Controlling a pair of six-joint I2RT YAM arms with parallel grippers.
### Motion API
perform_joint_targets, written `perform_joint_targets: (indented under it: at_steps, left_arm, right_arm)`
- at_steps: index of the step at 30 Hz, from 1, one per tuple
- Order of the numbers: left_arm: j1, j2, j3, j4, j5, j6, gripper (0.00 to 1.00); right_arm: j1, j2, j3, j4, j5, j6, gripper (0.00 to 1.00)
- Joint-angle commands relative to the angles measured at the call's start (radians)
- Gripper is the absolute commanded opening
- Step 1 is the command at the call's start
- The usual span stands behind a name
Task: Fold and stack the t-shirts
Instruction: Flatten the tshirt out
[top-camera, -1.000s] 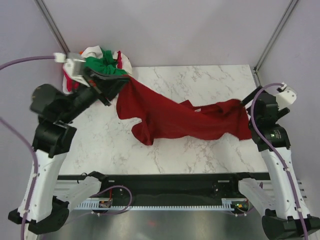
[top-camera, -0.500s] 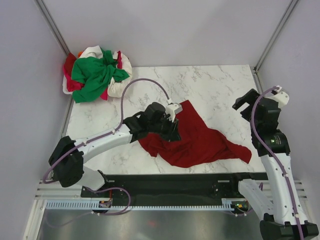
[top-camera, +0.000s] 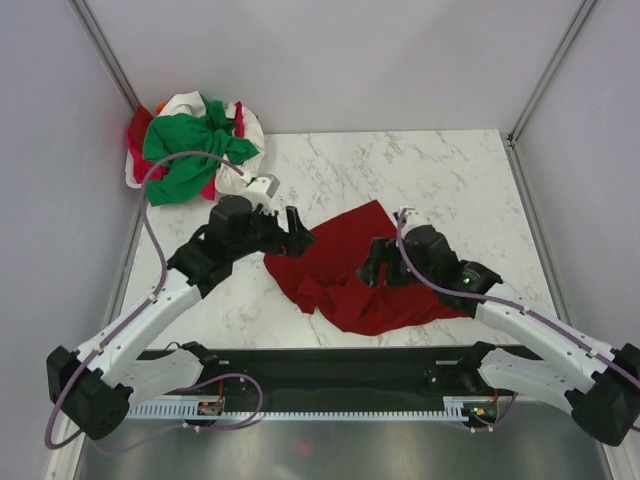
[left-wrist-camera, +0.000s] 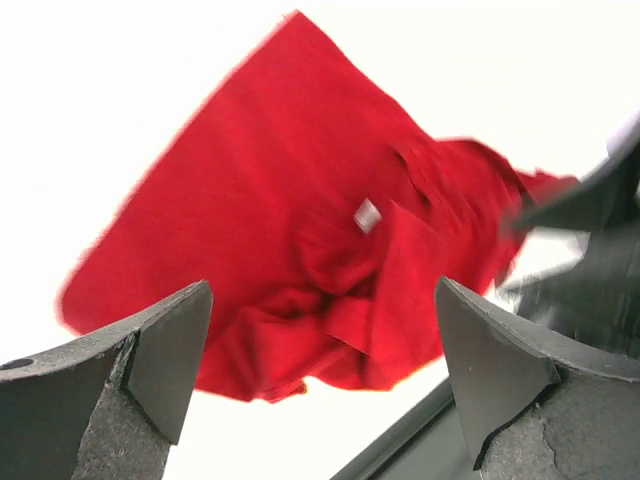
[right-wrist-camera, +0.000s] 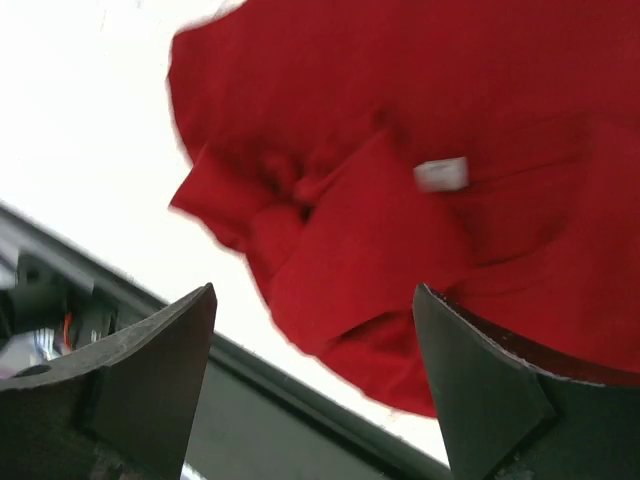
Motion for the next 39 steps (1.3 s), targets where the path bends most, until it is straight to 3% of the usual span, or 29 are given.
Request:
perform_joint_targets:
  at_steps: [1, 6, 9, 14, 21, 39]
  left_arm:
    - [0.053, -0.099, 0.002, -0.143, -0.142, -0.05, 1.0]
    - [0.073, -0.202, 0.017, -0.264, -0.131, -0.036, 1.0]
    - [0.081, -0.25, -0.015, -0.292, -0.169, 0.002, 1.0]
    - [0.088, -0.262, -0.061, -0.307, -0.198, -0.002, 1.0]
    - [0.092, -0.267, -0.058, -0.312, -0.209, -0.001, 1.0]
    - [0.092, -0.279, -0.063, -0.318, -0.209, -0.01, 1.0]
  right_arm:
    - [0.188, 0.043, 0.022, -0.001, 0.174, 0.065, 0.87]
    - [0.441, 0.253, 0.085, -0.052, 0.384, 0.133, 0.75]
    - [0.53, 0.383, 0.171, -0.115, 0.489, 0.159, 0.67]
    - [0.555, 0.502, 0.289, -0.173, 0.544, 0.171, 0.56]
    - [0.628, 0.669, 0.424, -0.291, 0.603, 0.219, 0.53]
    - [0.667, 0.803, 0.416, -0.354, 0.699, 0.291, 0.49]
